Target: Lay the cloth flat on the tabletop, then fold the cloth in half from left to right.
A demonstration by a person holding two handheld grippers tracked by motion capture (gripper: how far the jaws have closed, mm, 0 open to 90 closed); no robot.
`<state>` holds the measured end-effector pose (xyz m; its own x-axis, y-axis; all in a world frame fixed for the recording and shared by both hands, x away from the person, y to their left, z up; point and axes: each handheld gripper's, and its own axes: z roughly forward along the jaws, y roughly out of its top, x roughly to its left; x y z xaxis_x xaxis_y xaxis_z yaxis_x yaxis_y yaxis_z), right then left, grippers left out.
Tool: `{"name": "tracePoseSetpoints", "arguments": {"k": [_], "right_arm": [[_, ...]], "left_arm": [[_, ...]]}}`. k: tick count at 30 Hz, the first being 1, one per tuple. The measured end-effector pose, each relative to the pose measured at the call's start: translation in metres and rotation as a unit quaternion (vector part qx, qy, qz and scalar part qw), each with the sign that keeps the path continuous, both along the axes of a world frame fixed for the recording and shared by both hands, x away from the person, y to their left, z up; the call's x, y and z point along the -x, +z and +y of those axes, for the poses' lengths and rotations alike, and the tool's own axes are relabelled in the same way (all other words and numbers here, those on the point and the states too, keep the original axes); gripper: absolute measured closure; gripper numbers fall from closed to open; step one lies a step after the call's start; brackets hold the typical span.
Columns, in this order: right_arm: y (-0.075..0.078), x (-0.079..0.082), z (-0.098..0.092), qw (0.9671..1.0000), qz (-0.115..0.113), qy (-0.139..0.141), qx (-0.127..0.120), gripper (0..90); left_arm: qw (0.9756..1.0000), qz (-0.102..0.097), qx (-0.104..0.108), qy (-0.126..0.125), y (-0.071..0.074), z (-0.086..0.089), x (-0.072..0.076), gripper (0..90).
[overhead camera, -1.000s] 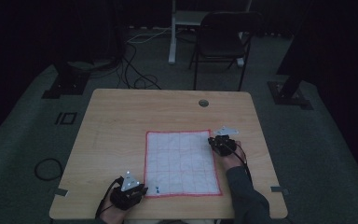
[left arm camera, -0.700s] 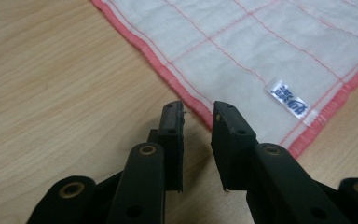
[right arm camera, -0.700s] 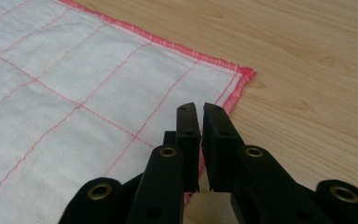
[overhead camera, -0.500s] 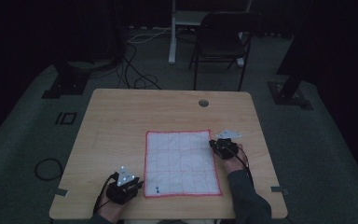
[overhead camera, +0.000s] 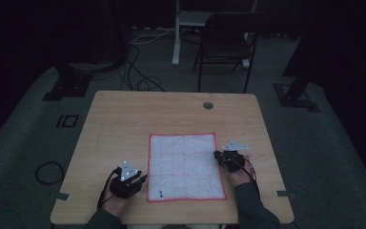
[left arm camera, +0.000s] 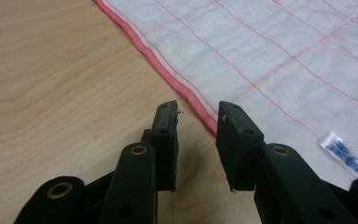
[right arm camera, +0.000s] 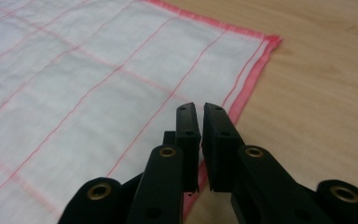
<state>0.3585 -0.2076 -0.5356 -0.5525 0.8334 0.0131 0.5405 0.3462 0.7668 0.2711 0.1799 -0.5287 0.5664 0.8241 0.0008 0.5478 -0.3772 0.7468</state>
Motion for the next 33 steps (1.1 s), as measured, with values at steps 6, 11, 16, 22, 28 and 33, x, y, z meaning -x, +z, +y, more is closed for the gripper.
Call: {"name": "tracePoseSetpoints", "arguments": {"k": [6, 11, 16, 22, 28, 33], "right_arm": [[-0.002, 0.014, -0.002, 1.0000, -0.001, 0.004, -0.003, 83.8], [-0.004, 0.020, -0.006, 1.0000, 0.005, -0.002, -0.006, 82.0], [-0.005, 0.022, -0.013, 0.9998, 0.011, -0.017, -0.005, 81.4], [-0.007, 0.024, -0.020, 0.9996, 0.012, -0.024, -0.009, 80.8], [-0.006, 0.026, -0.025, 0.9994, 0.011, -0.030, -0.012, 80.7], [-0.007, 0.028, -0.031, 0.9992, 0.015, -0.036, -0.012, 80.3]], "left_arm": [[0.9999, -0.011, 0.005, 0.006, 0.002, -0.002, -0.017, 65.8], [0.9998, -0.012, 0.007, 0.013, 0.003, -0.004, -0.026, 64.3], [0.9996, -0.011, 0.016, 0.022, 0.001, -0.004, -0.030, 63.8], [0.9995, -0.004, 0.021, 0.025, -0.002, -0.004, -0.032, 63.0], [0.9993, 0.000, 0.027, 0.027, -0.003, -0.005, -0.033, 61.5], [0.9989, 0.001, 0.031, 0.033, -0.003, -0.007, -0.035, 59.9]]}}
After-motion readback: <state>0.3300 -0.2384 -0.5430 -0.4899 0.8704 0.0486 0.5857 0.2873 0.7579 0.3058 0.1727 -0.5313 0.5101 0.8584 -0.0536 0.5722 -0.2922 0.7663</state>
